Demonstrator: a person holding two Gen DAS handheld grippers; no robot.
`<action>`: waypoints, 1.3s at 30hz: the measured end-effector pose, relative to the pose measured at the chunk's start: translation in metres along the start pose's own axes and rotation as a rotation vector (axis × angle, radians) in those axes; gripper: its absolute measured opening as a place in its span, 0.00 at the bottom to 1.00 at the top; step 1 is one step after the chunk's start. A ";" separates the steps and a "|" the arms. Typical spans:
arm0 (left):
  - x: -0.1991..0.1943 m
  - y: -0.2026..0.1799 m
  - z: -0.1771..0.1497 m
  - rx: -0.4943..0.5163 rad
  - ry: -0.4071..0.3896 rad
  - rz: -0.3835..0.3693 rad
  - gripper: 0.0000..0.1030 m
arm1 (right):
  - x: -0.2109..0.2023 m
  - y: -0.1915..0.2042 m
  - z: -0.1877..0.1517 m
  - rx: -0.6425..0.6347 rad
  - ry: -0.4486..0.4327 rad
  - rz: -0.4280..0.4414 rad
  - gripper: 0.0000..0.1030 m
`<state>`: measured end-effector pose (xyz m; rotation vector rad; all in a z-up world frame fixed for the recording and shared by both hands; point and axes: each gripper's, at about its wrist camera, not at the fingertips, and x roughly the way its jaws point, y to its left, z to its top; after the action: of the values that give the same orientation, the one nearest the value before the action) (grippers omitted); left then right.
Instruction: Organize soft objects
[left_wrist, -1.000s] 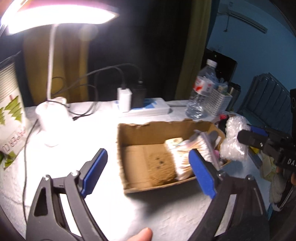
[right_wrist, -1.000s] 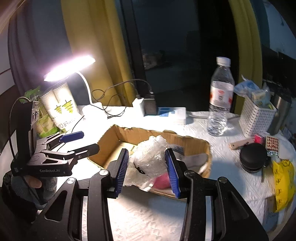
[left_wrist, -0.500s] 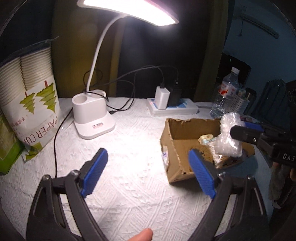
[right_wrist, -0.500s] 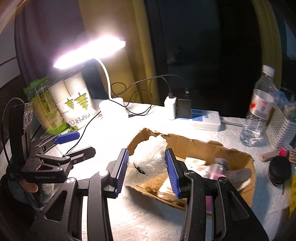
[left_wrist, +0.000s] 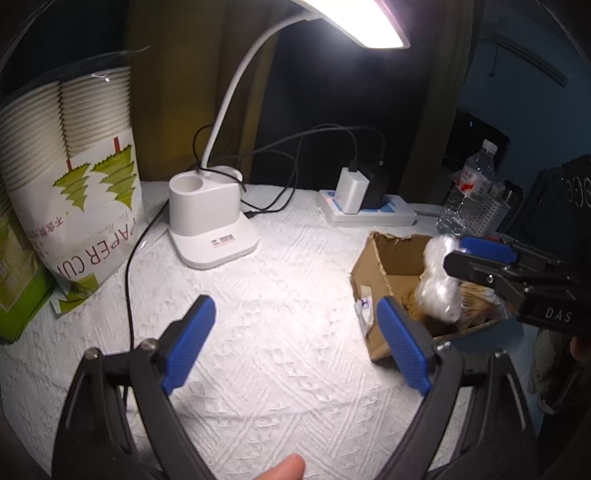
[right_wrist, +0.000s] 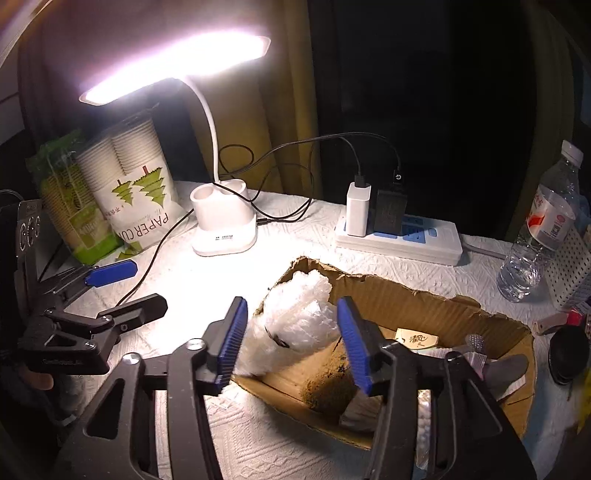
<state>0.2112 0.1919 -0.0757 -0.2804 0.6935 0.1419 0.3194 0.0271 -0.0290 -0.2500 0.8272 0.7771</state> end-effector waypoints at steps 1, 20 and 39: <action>0.000 0.000 0.000 -0.001 -0.001 0.000 0.88 | 0.000 0.001 0.001 -0.001 -0.001 0.001 0.55; -0.040 -0.036 -0.005 0.057 -0.057 -0.023 0.88 | -0.052 0.000 -0.019 0.016 -0.053 -0.028 0.56; -0.088 -0.089 -0.040 0.128 -0.077 -0.060 0.88 | -0.142 0.004 -0.071 0.054 -0.092 -0.098 0.56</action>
<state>0.1391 0.0917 -0.0296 -0.1719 0.6147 0.0499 0.2162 -0.0787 0.0284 -0.2041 0.7426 0.6684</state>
